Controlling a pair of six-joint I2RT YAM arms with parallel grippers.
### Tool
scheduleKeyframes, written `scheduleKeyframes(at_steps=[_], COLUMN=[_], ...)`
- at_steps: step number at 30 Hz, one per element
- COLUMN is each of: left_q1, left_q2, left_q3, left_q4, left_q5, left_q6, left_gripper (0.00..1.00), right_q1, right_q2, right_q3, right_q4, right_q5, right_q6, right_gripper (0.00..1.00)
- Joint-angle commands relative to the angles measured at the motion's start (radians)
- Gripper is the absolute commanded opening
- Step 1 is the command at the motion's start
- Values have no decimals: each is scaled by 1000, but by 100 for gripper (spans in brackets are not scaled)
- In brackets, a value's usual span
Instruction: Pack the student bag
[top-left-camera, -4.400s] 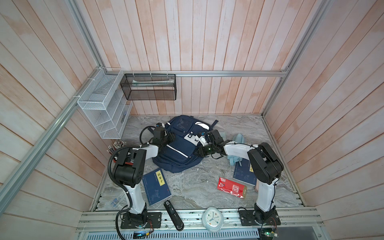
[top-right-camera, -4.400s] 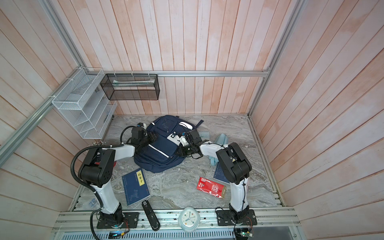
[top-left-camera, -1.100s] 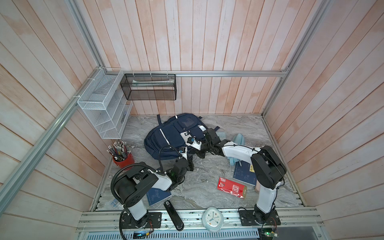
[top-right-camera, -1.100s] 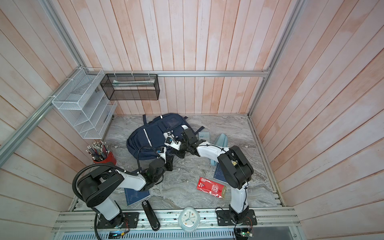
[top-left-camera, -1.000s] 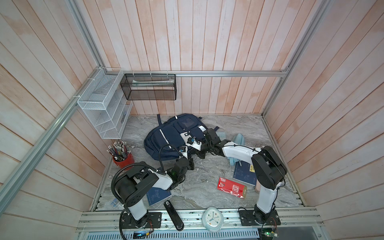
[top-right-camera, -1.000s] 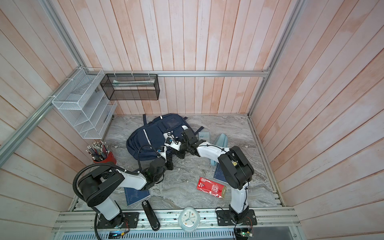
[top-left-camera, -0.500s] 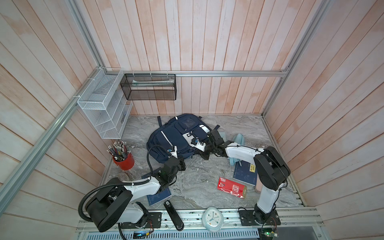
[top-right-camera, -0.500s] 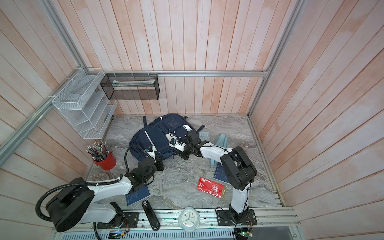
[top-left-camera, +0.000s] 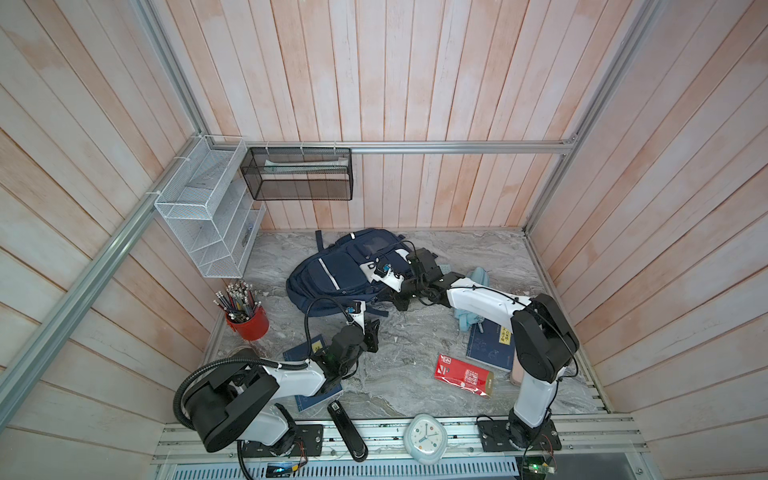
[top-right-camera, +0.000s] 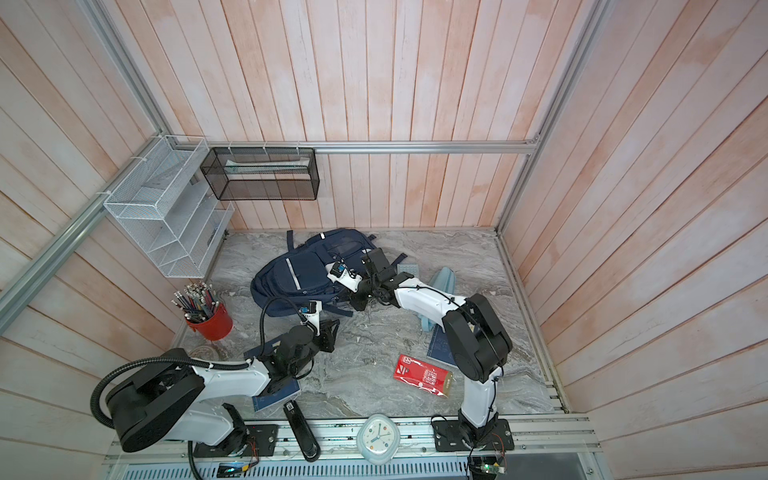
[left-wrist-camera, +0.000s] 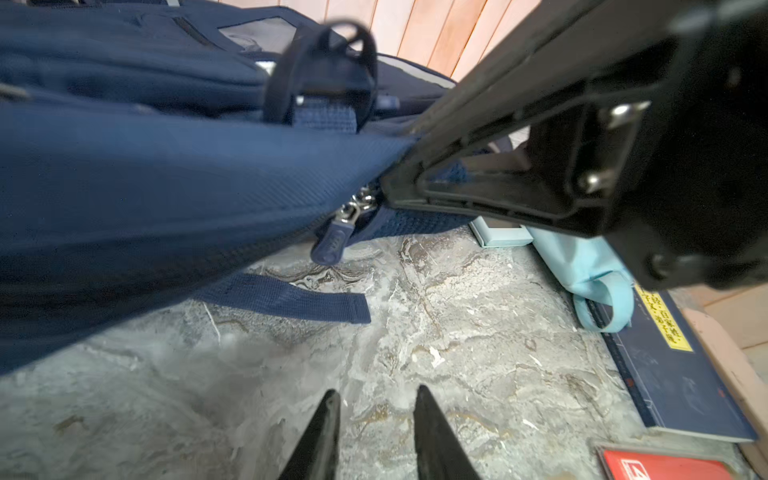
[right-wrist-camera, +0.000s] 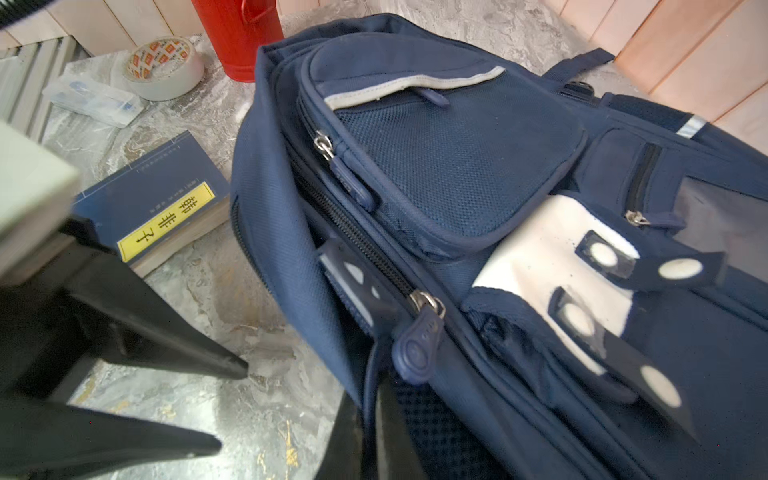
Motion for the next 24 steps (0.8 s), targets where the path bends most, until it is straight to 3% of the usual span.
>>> scheduleKeyframes(at_steps=[1,8,13,15,17,24], left_q1=[-1,19,51,60,73,106], left_q2=[36,102,138,128,94,-64], left_q3=[29,81,113,115,108,30], left_q4=[88,105,122,115,76,-89], left_q5=[-69,-101,-87,-74,-57,-15], left_q6=[33,42,53,58,44,-12], left_gripper=[38,40,31,19,0,0], right_q1=[22,29,30,29,24,-7], right_q2=[-11,-12,-23,-19,-14,-5], right_q3=[31,10,-19,-31,-47,-62], right_q4=[9,10,18,15,24,35], right_q5=[-59,-73,-91,-84,-64,-41], right_q6=[31,33,38,32,35,45], right_gripper=[0,0,0,0,0,0])
